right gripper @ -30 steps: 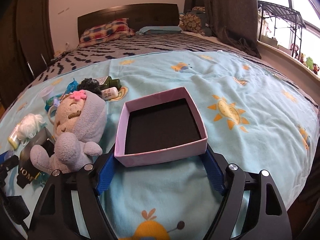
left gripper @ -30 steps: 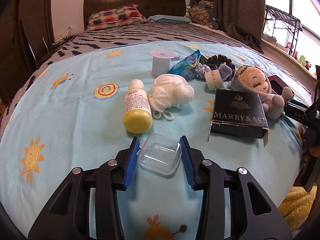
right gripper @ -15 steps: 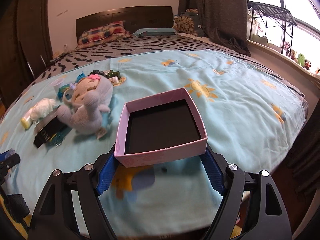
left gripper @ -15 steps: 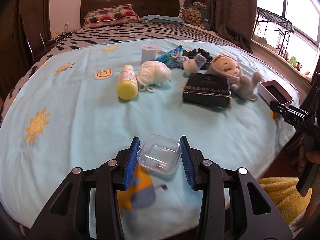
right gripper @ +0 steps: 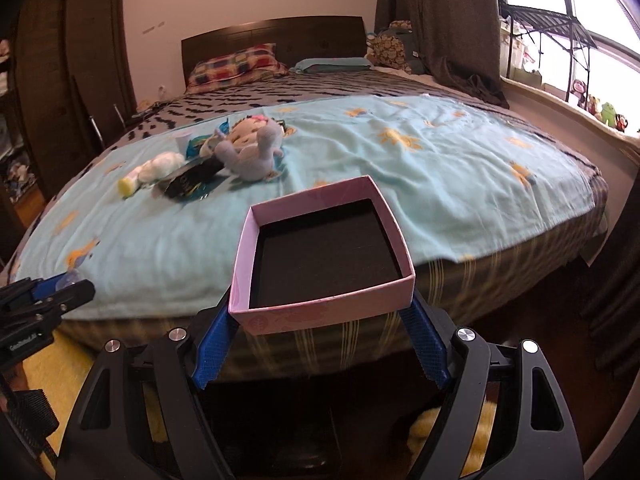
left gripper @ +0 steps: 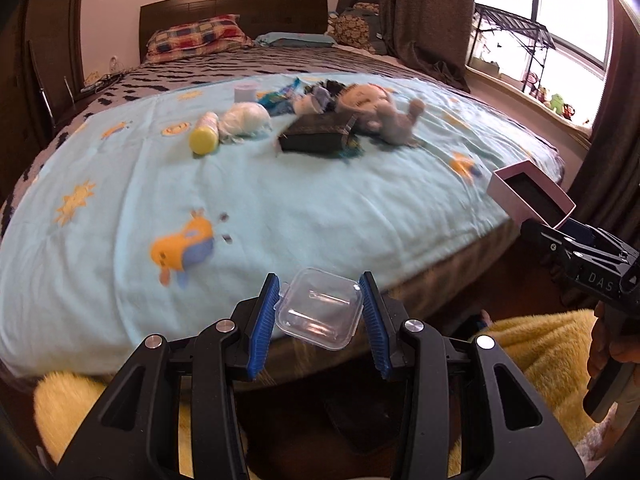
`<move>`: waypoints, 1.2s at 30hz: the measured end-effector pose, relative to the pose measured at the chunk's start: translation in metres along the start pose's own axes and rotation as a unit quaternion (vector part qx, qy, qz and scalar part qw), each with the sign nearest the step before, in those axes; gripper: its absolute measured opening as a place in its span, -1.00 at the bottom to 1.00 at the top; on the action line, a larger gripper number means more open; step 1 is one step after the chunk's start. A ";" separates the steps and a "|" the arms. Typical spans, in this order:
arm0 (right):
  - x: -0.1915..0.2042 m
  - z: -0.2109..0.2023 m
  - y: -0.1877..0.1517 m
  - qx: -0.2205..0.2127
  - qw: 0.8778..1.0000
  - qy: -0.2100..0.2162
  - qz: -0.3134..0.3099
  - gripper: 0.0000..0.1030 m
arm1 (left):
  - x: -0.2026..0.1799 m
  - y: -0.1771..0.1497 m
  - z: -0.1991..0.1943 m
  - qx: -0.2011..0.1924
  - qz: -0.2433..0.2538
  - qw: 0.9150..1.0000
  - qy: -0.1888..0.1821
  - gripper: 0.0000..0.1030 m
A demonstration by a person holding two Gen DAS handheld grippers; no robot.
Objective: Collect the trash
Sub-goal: 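Lower both tools to the black bin and open them, dropping case and box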
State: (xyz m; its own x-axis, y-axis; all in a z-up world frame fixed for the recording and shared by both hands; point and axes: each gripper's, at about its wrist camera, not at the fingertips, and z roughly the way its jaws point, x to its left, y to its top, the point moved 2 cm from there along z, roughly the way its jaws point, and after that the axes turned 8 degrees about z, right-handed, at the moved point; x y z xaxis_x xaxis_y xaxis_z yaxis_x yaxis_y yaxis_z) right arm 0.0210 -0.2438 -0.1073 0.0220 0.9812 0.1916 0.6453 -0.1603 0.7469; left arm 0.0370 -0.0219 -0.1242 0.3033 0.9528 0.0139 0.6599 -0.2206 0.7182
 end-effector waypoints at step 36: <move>-0.007 0.142 -0.135 0.260 0.964 0.014 0.043 0.54 | -0.059 -0.139 0.159 0.204 -0.008 0.971 -0.125 -0.17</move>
State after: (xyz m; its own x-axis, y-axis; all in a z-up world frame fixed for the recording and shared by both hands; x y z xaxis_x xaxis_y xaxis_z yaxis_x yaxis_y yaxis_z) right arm 0.0419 -0.2141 -0.2999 0.0759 0.9622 0.2614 0.9381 -0.1577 0.3083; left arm 0.0364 -0.0801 -0.3353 0.4148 0.8876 -0.2002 0.8678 -0.3198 0.3803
